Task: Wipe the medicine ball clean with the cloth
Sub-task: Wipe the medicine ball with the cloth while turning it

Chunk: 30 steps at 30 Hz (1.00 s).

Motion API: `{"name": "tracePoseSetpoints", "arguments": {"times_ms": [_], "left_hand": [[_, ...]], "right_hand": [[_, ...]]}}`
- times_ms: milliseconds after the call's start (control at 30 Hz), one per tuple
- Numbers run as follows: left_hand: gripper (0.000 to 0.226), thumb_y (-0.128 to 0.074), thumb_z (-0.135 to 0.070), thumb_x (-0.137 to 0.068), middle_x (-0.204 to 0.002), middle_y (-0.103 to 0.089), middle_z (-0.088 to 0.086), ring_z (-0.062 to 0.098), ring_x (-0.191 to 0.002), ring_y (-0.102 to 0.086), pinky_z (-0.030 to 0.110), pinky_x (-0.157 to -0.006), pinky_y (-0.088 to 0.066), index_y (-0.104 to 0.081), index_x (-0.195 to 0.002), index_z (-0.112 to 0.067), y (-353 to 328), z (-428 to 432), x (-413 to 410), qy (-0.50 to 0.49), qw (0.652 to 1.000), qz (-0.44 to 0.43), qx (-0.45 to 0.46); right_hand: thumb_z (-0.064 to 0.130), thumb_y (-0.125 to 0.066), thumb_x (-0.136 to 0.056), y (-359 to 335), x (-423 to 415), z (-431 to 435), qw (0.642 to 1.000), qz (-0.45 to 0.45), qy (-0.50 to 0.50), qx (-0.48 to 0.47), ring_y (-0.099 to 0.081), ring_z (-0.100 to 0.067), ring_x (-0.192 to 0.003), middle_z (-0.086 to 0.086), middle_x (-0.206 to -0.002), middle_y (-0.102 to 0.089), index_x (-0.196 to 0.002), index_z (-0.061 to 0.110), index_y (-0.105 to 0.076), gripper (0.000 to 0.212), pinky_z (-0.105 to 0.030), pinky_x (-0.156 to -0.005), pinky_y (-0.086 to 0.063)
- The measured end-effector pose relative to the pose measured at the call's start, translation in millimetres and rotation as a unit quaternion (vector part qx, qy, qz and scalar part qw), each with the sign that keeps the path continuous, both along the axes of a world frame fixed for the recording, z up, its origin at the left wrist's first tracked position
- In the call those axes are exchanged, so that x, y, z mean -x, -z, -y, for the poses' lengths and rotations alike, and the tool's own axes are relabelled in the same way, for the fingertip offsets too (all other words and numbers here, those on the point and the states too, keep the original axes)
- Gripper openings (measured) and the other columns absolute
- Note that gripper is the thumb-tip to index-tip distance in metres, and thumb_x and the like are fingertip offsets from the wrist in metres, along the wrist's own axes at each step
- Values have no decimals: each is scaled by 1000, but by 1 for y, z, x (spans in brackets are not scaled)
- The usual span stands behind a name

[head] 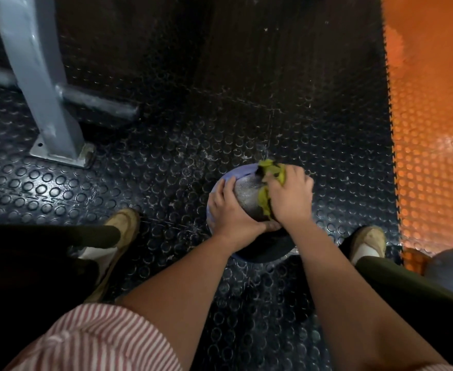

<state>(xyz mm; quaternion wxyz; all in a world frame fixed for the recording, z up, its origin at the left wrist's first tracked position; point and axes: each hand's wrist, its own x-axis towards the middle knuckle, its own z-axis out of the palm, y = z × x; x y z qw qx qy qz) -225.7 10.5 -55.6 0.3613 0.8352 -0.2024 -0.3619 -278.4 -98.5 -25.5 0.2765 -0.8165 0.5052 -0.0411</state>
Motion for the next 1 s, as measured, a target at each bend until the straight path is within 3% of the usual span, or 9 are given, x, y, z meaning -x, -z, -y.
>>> {"name": "tracePoseSetpoints", "arguments": {"times_ms": [133,233,333,433,533,600,700,900,1000], "left_hand": [[132,-89,-56,-49,-157,2,-13,16,-146,2,48,-121,-12,-7,-150,-35,5,-3,-7,22,1000,-6,2],[131,-89,-56,-50,-156,4,-15,16,-146,2,50,-119,-15,-6,-150,-36,6,-4,-14,25,999,-18,8],[126,-88,-53,-54,-157,5,-13,18,-146,2,50,-119,-17,-8,-149,-38,5,-2,-17,-1,999,-36,4],[117,-88,-39,-62,-159,-3,-3,25,-146,-7,46,-119,-20,-12,-150,-33,7,-2,-21,-53,998,-40,2],[122,-90,-42,-50,-154,-18,0,23,-141,-25,45,-115,-31,-21,-149,-32,14,-12,-31,-109,991,-76,31],[134,-85,-58,-33,-151,-20,-2,20,-138,-30,45,-113,-35,-20,-148,-35,17,-22,-39,-114,985,-122,43],[139,-84,-65,-29,-151,-17,-7,19,-137,-32,45,-111,-38,-15,-147,-43,20,-29,-45,-99,977,-177,65],[137,-81,-71,-30,-151,-14,-13,21,-139,-28,48,-112,-35,-16,-147,-41,20,-21,-42,-87,983,-152,58],[136,-80,-70,-31,-151,-15,-11,22,-140,-26,49,-113,-34,-17,-148,-40,17,-15,-42,-109,982,-145,49]], "right_hand": [[34,-42,-98,18,31,13,963,92,214,-132,-32,-31,-131,-13,-140,-40,-134,10,-44,43,-40,-108,-21],[33,-47,-96,25,31,9,955,116,249,-112,-38,-35,-126,-14,-133,-46,-126,9,-49,39,-43,-105,-28],[37,-51,-93,16,9,-1,988,83,130,-33,-39,-32,-122,-8,-129,-50,-117,12,-53,35,-41,-102,-31],[41,-58,-84,7,-15,-18,992,41,-85,84,-39,-29,-123,1,-122,-56,-108,17,-58,34,-42,-106,-28],[41,-63,-85,5,-24,-21,983,74,-158,62,-39,-25,-124,3,-118,-58,-104,17,-60,31,-39,-108,-26],[37,-63,-87,10,-18,-20,988,113,-96,48,-40,-22,-120,1,-117,-57,-104,15,-60,29,-36,-102,-30],[38,-55,-91,16,-3,-14,981,158,109,-18,-41,-24,-116,-3,-121,-53,-113,14,-55,32,-38,-100,-32],[62,-47,-72,30,-6,16,901,190,321,-219,-52,-32,-113,-5,-118,-57,-109,30,-53,49,-49,-100,-39],[46,-45,-90,21,-13,19,948,70,270,-154,-44,-37,-118,-9,-131,-48,-124,17,-48,44,-43,-98,-35]]}}
